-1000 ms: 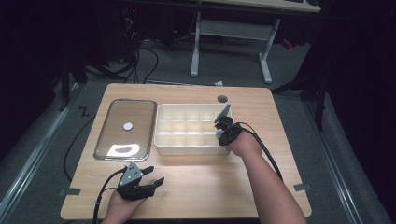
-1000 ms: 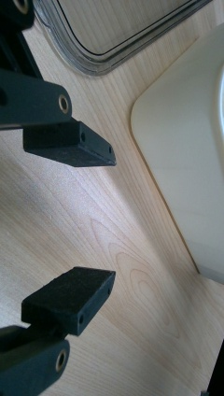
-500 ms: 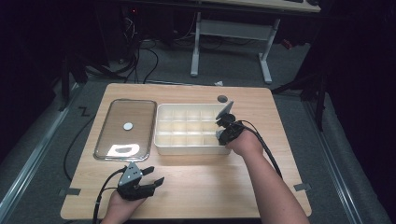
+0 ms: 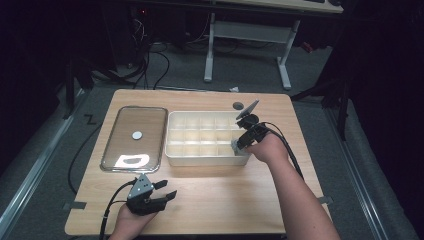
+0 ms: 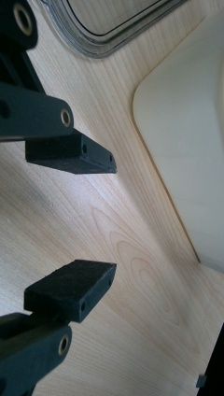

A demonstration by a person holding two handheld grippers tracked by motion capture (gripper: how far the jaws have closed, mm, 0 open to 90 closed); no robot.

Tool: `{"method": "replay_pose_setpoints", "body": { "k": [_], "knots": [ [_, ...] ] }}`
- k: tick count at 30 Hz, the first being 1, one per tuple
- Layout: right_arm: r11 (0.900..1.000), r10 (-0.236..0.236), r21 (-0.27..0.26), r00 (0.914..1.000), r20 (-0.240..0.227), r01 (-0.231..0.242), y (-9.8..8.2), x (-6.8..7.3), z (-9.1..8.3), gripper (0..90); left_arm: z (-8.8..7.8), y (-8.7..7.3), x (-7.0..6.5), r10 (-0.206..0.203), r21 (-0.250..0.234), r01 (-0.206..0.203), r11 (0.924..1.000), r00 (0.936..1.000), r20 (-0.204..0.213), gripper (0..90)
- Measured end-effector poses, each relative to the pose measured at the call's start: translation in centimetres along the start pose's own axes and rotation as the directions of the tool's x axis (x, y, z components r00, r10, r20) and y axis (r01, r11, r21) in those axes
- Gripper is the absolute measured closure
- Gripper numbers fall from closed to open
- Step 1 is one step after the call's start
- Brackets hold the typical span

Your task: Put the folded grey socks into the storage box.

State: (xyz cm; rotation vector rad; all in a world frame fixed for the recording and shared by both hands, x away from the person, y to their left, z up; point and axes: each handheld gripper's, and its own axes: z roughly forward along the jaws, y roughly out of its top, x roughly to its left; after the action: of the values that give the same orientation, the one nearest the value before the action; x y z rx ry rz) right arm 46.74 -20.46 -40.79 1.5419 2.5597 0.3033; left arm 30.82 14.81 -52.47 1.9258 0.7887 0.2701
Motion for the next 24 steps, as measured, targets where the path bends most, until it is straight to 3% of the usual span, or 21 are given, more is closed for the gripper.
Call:
{"method": "replay_pose_setpoints", "body": {
  "k": [3, 5, 11, 15, 24],
  "knots": [
    [1.0, -0.013, 0.001, 0.9999, -0.011, 0.013, 0.2, -0.1, 0.0, 75.1, 0.0, 0.0, 0.1, -0.002, 0.0, 0.002, 1.0, 1.0, 0.0, 45.6],
    [0.999, -0.039, 0.0, 0.9991, 0.014, 0.039, 0.4, -0.1, 0.2, 82.2, -0.1, 0.0, 0.1, -0.002, 0.001, 0.002, 1.0, 1.0, 0.0, 45.8],
    [0.999, -0.053, 0.002, 0.9978, 0.041, 0.053, 1.0, -0.1, 0.9, 84.8, -0.1, 0.0, 0.1, -0.002, 0.001, 0.002, 1.0, 1.0, 0.001, 45.9],
    [0.996, -0.078, 0.052, 0.9951, 0.061, 0.075, 1.3, 0.1, 1.8, 90.0, 0.0, -0.1, 0.2, -0.005, 0.001, 0.005, 1.0, 1.0, 0.0, 45.9],
    [0.988, -0.105, 0.124, 0.9926, 0.061, 0.097, 1.5, 0.7, 3.2, 90.0, 0.0, -0.1, 0.1, -0.005, 0.002, 0.005, 1.0, 1.0, 0.004, 45.9]
  ]
}}
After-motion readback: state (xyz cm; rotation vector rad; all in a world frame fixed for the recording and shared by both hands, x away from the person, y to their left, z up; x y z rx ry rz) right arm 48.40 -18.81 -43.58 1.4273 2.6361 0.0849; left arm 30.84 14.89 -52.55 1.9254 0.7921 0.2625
